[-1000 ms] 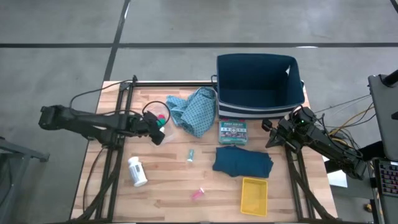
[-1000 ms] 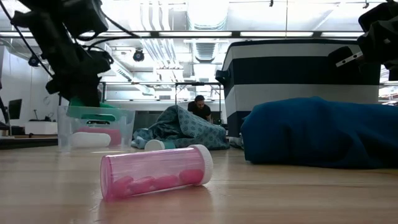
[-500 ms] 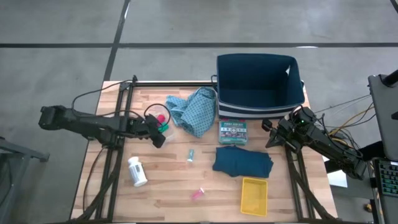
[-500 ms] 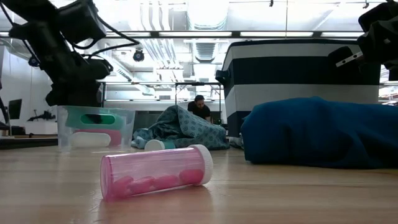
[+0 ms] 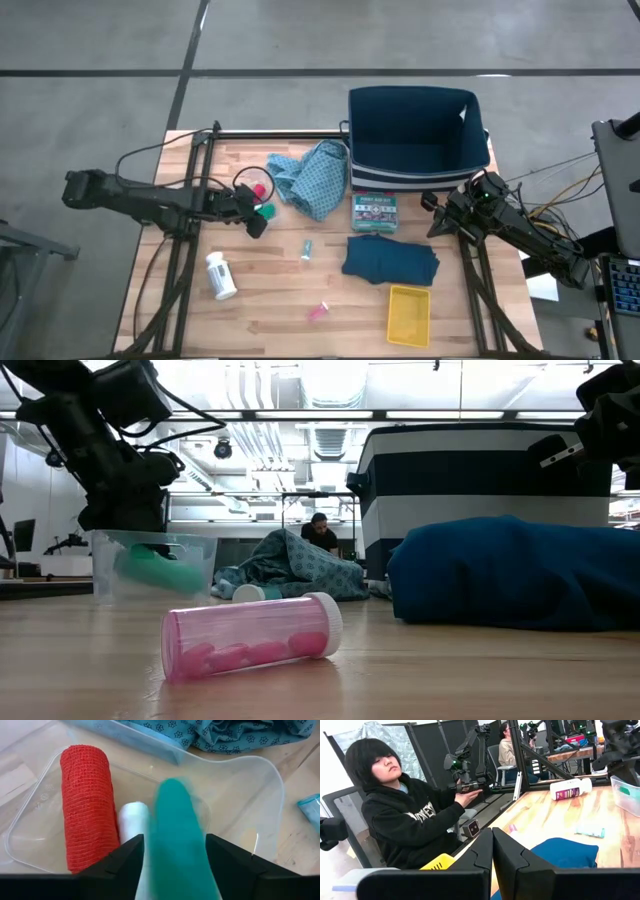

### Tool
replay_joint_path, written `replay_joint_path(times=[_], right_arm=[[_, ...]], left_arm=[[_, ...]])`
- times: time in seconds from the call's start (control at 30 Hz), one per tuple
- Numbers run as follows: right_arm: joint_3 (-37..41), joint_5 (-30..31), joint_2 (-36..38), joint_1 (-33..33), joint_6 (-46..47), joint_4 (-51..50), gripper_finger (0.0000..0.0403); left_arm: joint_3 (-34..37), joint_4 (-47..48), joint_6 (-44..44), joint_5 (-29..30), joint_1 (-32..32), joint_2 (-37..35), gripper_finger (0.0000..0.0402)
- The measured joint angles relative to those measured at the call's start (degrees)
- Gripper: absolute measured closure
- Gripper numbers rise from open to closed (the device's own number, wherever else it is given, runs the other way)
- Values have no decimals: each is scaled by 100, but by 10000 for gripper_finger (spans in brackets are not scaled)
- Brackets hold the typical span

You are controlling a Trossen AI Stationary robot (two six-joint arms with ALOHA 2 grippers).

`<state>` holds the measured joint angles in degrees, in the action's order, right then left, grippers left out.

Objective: Pick & place medical supplies in basket/bin
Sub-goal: Put the blue pill bottle into the yellow bin

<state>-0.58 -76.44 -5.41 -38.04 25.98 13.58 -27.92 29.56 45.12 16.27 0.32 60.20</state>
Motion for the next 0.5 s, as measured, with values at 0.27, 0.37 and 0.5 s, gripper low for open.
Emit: replay_joint_path(times=[0.27, 0.37, 0.5], right_arm=[[0, 0, 0, 2, 0, 0, 394], [0, 0, 0, 1, 0, 0, 394], [0, 0, 0, 0, 0, 0, 394]], left_arm=[[0, -13, -17, 2, 0, 0, 139], [0, -13, -17, 4, 0, 0, 131], [0, -11, -17, 4, 0, 0, 127]])
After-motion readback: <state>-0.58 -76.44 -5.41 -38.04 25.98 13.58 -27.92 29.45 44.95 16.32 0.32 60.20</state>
